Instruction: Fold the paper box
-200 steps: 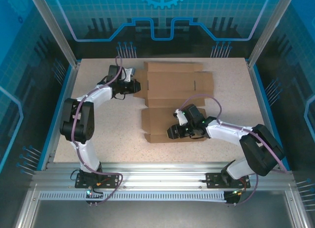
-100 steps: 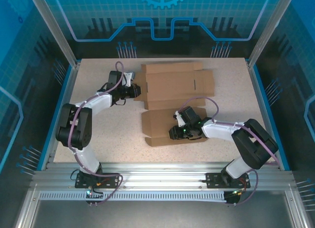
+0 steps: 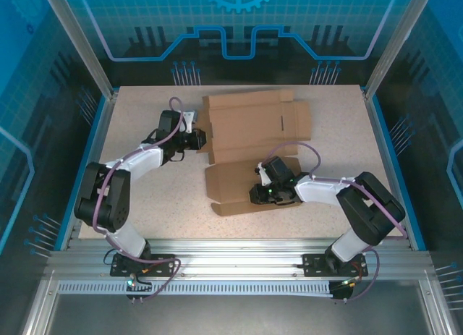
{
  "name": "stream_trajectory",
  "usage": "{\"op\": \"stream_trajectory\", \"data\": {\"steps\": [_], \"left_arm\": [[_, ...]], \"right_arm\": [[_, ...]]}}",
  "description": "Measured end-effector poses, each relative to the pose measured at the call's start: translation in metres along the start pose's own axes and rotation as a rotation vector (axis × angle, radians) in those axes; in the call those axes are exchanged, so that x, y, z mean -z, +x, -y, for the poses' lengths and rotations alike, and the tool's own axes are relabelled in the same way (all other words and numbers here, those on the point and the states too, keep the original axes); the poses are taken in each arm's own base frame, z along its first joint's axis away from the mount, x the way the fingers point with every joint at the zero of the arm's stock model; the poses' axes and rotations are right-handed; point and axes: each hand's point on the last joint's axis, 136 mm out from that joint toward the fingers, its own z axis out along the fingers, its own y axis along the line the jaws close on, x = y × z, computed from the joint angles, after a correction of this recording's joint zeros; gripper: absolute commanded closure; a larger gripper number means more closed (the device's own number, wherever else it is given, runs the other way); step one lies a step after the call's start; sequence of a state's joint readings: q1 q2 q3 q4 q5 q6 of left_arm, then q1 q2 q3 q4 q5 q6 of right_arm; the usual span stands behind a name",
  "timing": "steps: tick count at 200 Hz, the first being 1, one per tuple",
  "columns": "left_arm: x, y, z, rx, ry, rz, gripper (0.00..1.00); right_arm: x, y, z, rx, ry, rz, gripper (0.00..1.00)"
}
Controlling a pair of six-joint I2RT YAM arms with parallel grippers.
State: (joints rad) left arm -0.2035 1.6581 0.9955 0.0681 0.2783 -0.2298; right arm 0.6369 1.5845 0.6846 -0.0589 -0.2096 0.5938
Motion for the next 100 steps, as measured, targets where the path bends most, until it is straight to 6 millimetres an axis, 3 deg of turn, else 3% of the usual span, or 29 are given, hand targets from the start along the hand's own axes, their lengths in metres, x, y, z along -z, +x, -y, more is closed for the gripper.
{"op": "stream_trajectory", "data": {"steps": [100], "left_arm": [[0.015,0.010,0.004,-0.043,-0.039,0.021,0.90]], "right_arm": [[-0.002,-0.003,0.001,-0.016,0.007,0.008,0.87]]}}
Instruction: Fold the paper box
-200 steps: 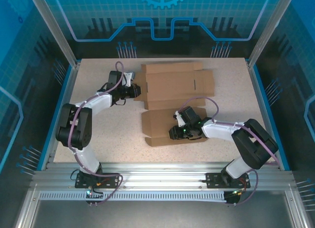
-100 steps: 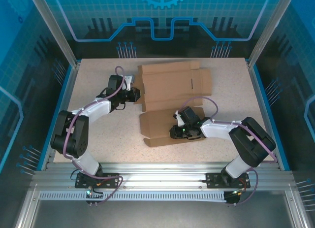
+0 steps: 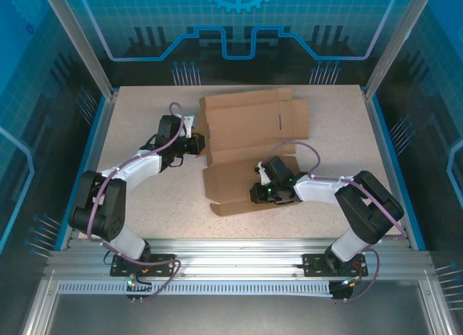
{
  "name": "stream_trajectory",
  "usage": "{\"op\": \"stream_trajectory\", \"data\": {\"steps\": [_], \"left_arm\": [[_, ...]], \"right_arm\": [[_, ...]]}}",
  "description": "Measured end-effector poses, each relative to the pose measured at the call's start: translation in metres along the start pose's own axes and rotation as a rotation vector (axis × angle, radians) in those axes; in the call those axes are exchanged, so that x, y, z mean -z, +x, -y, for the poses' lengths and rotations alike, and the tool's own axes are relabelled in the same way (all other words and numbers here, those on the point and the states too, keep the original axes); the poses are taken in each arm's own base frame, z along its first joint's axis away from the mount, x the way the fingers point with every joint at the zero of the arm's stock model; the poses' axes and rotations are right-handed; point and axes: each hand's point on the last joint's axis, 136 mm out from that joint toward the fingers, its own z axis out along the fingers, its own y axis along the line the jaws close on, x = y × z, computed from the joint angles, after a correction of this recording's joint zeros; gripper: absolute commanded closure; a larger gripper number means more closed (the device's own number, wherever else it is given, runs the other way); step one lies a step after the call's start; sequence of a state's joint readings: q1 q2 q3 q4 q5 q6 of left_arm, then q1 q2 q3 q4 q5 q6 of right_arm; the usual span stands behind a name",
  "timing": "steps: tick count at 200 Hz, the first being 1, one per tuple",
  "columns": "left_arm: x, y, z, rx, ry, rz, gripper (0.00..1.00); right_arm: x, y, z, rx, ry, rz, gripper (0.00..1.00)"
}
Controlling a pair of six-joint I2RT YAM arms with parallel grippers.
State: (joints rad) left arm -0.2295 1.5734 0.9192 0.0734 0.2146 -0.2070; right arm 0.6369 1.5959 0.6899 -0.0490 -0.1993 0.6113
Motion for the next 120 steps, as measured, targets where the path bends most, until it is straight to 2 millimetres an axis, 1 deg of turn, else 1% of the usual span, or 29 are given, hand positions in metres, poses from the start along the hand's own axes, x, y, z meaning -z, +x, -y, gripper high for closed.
{"op": "stream_trajectory", "data": {"steps": [17,51,92,120], "left_arm": [[0.004,0.002,0.001,-0.003,-0.005,0.006,0.90],[0.012,0.007,0.000,-0.006,-0.018,0.015,0.90],[0.013,0.007,0.003,-0.015,-0.028,0.025,0.90],[0.016,0.014,0.002,-0.020,-0.040,0.032,0.89]], "right_arm": [[0.000,0.000,0.001,-0.003,0.005,0.002,0.89],[0.000,-0.001,0.001,-0.002,0.008,0.003,0.90],[0.000,-0.001,0.001,-0.007,0.009,0.007,0.89],[-0.001,-0.002,0.000,-0.005,0.006,0.011,0.89]]}}
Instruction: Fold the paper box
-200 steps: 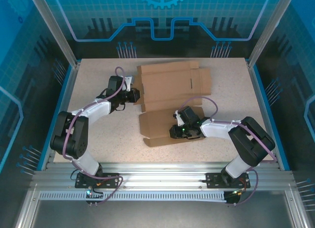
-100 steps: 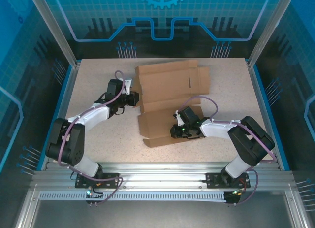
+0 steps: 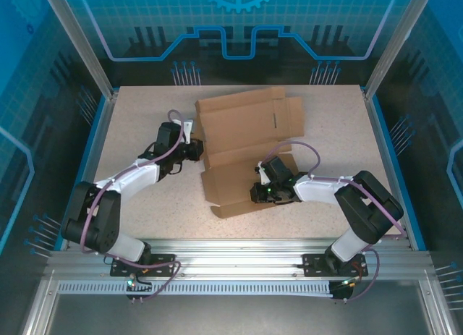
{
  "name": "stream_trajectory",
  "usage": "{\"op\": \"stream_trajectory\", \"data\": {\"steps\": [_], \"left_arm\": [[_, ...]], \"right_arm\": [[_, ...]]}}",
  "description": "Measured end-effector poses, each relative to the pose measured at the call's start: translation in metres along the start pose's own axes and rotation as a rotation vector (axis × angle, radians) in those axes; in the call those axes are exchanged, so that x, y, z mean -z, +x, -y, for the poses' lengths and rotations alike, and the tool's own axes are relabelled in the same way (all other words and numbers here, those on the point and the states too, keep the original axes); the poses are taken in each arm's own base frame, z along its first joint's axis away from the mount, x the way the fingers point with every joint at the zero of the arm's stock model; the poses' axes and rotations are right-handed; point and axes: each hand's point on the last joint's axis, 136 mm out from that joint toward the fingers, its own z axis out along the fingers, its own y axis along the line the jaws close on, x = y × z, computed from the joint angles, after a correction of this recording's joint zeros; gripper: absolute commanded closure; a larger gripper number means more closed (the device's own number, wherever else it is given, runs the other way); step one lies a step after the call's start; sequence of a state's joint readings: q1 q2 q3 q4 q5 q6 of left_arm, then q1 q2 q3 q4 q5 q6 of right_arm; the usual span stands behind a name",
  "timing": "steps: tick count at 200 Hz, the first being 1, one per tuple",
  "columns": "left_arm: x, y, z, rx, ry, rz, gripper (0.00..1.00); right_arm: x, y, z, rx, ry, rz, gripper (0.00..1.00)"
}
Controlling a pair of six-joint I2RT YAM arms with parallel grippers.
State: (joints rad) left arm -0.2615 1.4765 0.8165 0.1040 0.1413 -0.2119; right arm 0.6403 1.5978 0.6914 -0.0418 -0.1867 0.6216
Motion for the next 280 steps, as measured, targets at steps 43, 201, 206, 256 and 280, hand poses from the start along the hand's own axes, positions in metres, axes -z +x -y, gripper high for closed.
{"op": "stream_trajectory", "data": {"steps": [43,201,206,256,280], "left_arm": [[0.001,0.013,0.004,-0.013,0.004,-0.009,0.85],[0.015,0.013,-0.012,-0.106,-0.129,-0.008,0.84],[0.014,0.011,-0.013,-0.115,-0.137,-0.009,0.84],[0.007,0.004,-0.023,-0.165,-0.192,-0.021,0.84],[0.004,0.001,-0.027,-0.178,-0.211,-0.024,0.85]], "right_arm": [[-0.003,-0.003,-0.001,-0.003,-0.008,0.014,0.88],[-0.009,-0.013,-0.006,-0.010,-0.040,0.061,0.88],[-0.009,-0.013,-0.006,-0.010,-0.041,0.062,0.88],[-0.009,-0.014,-0.006,-0.008,-0.044,0.067,0.88],[-0.011,-0.016,-0.007,-0.005,-0.050,0.075,0.88]]}}
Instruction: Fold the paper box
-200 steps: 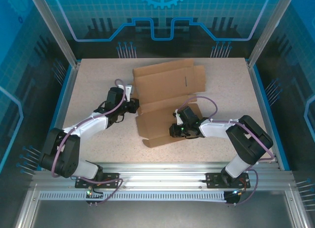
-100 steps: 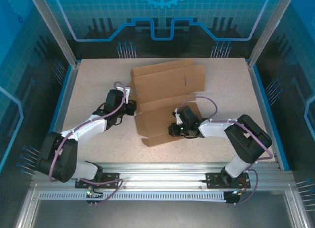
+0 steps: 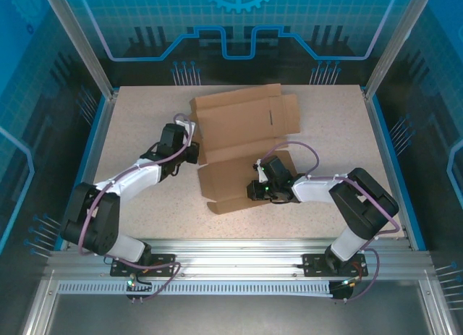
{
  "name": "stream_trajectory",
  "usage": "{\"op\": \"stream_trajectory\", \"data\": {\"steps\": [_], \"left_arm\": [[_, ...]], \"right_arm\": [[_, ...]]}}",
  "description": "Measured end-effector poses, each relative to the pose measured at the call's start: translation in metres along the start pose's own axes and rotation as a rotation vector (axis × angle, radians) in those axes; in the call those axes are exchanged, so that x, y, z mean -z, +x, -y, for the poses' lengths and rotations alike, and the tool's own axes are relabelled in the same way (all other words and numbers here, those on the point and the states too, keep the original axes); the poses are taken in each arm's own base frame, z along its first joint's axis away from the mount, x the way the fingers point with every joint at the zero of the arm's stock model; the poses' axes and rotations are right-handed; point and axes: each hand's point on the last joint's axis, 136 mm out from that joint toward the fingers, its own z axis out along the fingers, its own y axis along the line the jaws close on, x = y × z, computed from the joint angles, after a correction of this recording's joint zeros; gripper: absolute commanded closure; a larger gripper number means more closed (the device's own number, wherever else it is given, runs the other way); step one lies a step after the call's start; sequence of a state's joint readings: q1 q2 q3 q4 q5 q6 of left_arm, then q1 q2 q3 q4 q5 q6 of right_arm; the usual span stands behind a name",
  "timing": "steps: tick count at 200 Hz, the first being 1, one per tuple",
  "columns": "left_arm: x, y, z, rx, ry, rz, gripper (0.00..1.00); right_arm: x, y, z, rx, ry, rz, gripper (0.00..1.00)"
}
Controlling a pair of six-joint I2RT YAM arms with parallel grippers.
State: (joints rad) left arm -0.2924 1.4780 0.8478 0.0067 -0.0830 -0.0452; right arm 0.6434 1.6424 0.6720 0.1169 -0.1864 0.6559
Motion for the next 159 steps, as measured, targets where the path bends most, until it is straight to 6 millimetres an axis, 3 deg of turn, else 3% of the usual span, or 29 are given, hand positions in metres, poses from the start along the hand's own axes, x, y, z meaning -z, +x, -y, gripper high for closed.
{"op": "stream_trajectory", "data": {"steps": [52,113,159], "left_arm": [[-0.008,-0.007,-0.022,0.037,-0.031,-0.012,0.85],[-0.009,-0.043,-0.019,0.051,0.014,0.018,0.86],[-0.027,-0.033,-0.034,0.088,0.028,-0.047,0.86]], "right_arm": [[-0.001,-0.001,0.000,-0.002,-0.011,0.015,0.88],[-0.002,-0.003,-0.002,0.005,-0.019,0.025,0.88],[-0.002,-0.002,-0.002,0.005,-0.018,0.025,0.88]]}}
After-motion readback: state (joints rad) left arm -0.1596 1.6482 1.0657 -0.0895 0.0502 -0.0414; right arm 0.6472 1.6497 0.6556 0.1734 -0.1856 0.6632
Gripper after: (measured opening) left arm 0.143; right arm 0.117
